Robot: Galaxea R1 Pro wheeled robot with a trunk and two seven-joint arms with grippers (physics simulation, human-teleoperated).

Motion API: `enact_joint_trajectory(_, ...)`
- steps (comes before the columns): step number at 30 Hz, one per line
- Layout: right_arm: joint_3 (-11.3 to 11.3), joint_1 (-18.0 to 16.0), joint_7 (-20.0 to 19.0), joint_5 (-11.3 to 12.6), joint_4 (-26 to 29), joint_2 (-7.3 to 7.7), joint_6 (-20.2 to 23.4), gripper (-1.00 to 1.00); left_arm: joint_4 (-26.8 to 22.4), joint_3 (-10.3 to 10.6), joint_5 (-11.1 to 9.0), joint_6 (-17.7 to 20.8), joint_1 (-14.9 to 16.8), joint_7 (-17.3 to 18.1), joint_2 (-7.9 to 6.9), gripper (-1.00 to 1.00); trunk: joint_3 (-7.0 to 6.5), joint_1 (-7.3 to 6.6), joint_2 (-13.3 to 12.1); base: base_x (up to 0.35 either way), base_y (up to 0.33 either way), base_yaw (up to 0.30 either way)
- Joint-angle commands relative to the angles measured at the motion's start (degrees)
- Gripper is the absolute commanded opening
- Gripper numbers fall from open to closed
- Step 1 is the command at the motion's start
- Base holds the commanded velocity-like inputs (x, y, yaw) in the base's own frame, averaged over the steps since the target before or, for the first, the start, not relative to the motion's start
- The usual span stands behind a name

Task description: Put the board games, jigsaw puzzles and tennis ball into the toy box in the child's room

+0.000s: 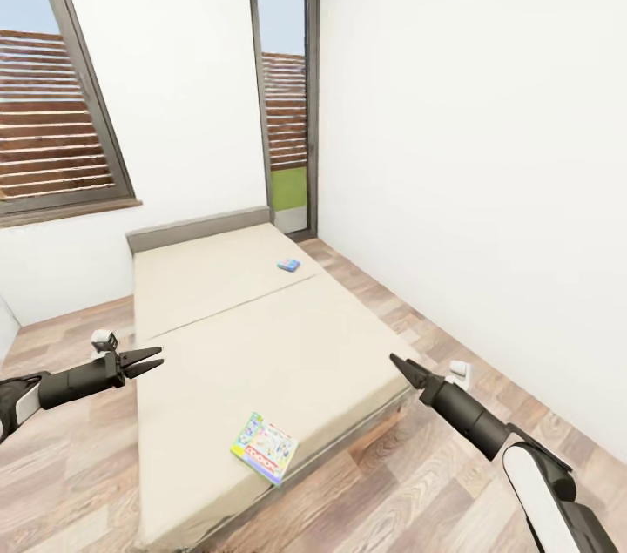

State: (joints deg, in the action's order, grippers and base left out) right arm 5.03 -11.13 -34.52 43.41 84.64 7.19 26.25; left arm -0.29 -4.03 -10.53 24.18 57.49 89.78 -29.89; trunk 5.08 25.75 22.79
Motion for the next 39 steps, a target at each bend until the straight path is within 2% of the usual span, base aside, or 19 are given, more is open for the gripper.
enact_joint_trajectory(1,0.1,0.0,0.0,0.0,0.0,-0.05,0.5,1.0,0.0,-0.4,0.4,0.6,0.1,0.2,0.01,1.0,0.13,0.04,0.1,0.0,-0.236,0.283)
enact_joint_trajectory(4,0.2,0.0,0.0,-1.5,0.0,-0.22,0.5,1.0,0.0,-0.4,0.4,0.6,0.1,0.2,0.01,1.0,0.13,0.04,0.1,0.0,-0.236,0.283)
enact_joint_trajectory(10,0.2,0.0,0.0,-2.3,0.0,-0.34,0.6,1.0,0.0,-0.4,0.4,0.6,0.1,0.2,0.01,1.0,0.13,0.04,0.1,0.0,-0.236,0.283)
enact_joint_trajectory(39,0.2,0.0,0.1,-2.6,0.0,-0.42,0.6,1.0,0.0,-0.4,0.4,0.6,0.1,0.2,0.18,1.0,0.13,0.04,0.1,0.0,-0.236,0.283)
